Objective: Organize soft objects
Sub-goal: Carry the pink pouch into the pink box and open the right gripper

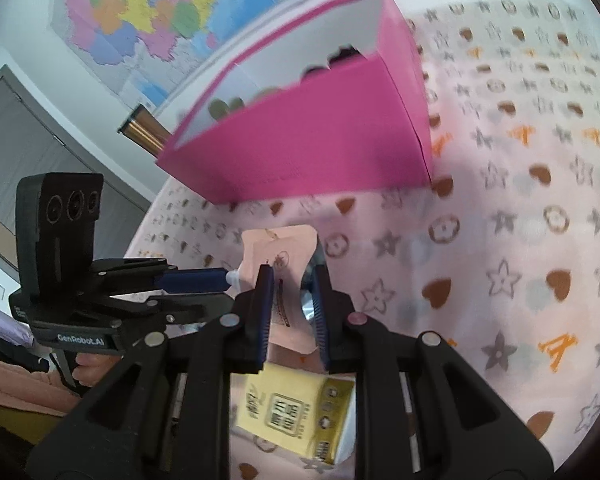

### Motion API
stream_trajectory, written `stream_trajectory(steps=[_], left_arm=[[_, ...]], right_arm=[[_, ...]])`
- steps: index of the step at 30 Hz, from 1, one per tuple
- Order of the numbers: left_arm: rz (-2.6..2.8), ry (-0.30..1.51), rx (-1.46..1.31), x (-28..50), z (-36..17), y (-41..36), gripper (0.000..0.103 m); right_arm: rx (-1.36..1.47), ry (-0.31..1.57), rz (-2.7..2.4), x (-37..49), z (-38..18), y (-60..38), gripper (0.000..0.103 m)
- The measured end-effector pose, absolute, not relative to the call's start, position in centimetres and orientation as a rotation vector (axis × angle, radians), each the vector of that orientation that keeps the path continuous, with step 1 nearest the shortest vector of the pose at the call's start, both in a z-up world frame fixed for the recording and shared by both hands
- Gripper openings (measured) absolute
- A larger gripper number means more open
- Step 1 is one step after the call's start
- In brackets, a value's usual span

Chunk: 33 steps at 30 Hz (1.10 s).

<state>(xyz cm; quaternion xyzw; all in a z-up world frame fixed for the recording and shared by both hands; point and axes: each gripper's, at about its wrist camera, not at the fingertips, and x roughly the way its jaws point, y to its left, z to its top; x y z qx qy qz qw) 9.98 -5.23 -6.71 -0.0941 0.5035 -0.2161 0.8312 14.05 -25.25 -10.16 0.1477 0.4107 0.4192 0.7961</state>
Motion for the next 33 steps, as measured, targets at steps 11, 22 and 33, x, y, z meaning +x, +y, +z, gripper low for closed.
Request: stream_trajectory(steps=[11,22,33], left_arm=[[-0.407,0.883,-0.174,11.1,0.1,-3.8,0.039],[-0.341,0.851,-0.169,16.6,2.2,-2.2,0.039],[-0.264,0.949,-0.172,21.0,-0.6,-1.1,0.039]], right_arm=[[0.275,0.697,0.95,15.0,-3.0,-24.1,0.022],[0.25,0.605,0.962,19.5,0.9,-22.0,0.022],[0.252,0.755,0.9,24.6,-2.4,-19.3,0.031]])
